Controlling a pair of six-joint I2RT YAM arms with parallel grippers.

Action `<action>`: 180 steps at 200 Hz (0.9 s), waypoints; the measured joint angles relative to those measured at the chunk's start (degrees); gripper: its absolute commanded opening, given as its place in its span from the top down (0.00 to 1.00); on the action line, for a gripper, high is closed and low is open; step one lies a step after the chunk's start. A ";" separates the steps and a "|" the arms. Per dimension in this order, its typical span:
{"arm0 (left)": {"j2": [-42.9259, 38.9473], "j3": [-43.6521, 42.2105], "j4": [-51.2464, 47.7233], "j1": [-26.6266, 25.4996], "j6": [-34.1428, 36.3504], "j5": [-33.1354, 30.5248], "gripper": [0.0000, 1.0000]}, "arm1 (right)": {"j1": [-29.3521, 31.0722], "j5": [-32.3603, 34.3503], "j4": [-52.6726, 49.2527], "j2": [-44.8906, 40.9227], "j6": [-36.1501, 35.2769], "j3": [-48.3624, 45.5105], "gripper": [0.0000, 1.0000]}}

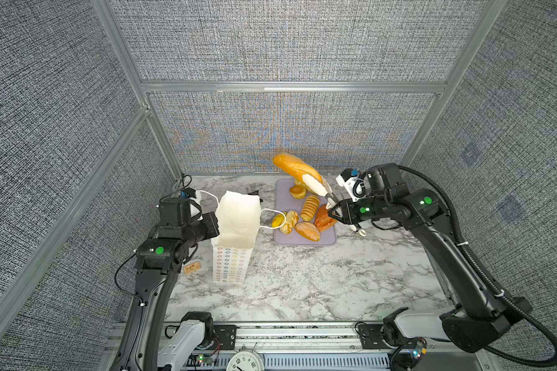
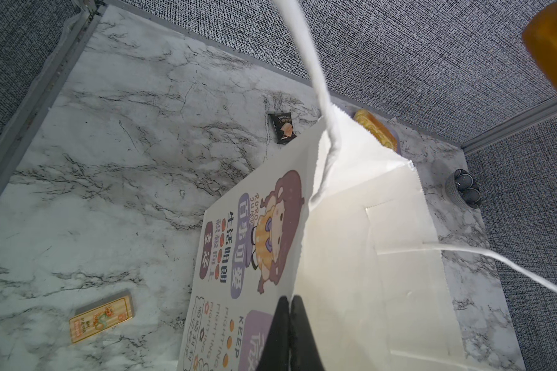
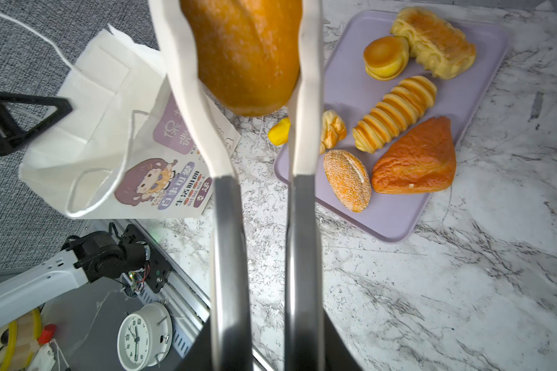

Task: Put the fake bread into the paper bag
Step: 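Lift the baguette with the tongs and carry it toward the paper bag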

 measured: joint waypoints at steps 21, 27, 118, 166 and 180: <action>0.24 0.57 -0.02 0.00 0.00 -0.02 1.00 | 1.60 -0.35 -0.44 -0.02 -0.48 1.79 0.68; 0.31 0.79 -0.02 0.00 0.02 -0.02 1.00 | 2.10 -0.35 -0.57 0.00 -0.63 2.27 0.68; 2.82 5.75 -2.95 0.02 3.04 -3.15 1.00 | 11.72 2.08 -6.40 2.19 -2.34 7.52 0.68; 4.04 7.08 -3.78 0.00 4.59 -4.59 1.00 | 17.09 5.88 -10.49 4.35 -3.76 11.96 0.68; 4.22 7.17 -4.00 0.00 4.94 -4.68 1.00 | 18.60 7.34 -11.87 5.60 -4.22 13.35 0.68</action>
